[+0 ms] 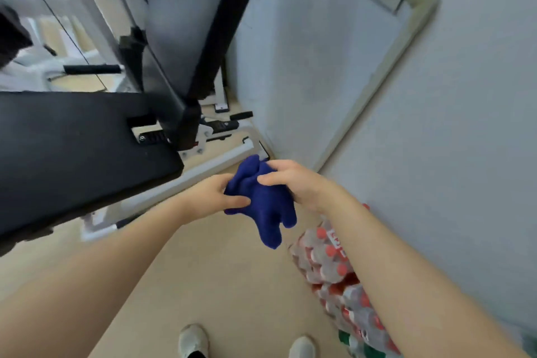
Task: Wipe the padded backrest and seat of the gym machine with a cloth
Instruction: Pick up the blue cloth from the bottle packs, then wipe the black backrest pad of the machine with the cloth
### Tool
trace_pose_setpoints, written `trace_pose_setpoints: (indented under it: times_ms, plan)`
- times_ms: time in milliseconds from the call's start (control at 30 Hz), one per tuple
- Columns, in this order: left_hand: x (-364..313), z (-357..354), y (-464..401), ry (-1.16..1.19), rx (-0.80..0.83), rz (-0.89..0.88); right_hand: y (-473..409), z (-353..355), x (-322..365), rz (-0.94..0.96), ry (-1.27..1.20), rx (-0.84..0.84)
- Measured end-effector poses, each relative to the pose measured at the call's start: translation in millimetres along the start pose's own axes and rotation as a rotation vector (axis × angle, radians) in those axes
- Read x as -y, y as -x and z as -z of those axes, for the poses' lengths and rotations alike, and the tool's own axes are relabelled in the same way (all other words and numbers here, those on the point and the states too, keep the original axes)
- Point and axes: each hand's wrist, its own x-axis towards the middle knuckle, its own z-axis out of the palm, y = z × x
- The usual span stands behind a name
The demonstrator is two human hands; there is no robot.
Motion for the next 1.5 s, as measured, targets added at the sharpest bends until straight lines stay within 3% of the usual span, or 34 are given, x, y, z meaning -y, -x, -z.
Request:
trace_pose_setpoints:
  times_ms: [100,200,300,367,500,700,867,1067,1233,1367,1500]
  plan:
    - [28,59,31,-0.027,-0.085,0.062,-29,-40,40,0.010,0.240,-0.076]
    - [57,98,50,-0.090,-0.185,0.166,-66,-72,64,0.005,0.698,-0.201]
    - [75,116,46,0.146,-0.282,0.241,-95,-110,79,0.113,0.836,-0.438]
    - [77,129,32,0.439,-0.396,0.299,-111,-128,88,0.184,0.746,-0.309]
    - [84,160,-1,0.879,-0.610,0.451,-143,-134,108,0.076,0.645,0.222]
    - [102,208,-48,1.339,-0.571,0.316,-225,-110,140,0.128,0.637,0.365]
    - [100,248,-84,1.236,-0.716,0.349,-296,-109,163,0.276,0.874,0.389]
    - [125,285,-103,1.481,-0.846,0.439,-359,-132,159,0.389,1.038,0.387]
    - [154,310,-123,1.436,-0.825,0.473,-407,-146,153,0.333,0.995,0.341]
    - [170,333,-148,1.217,-0.740,0.540,-450,-151,146,0.406,1.203,0.092]
    - [182,349,-175,1.083,-0.670,0.559,-489,-154,137,0.297,1.141,0.127]
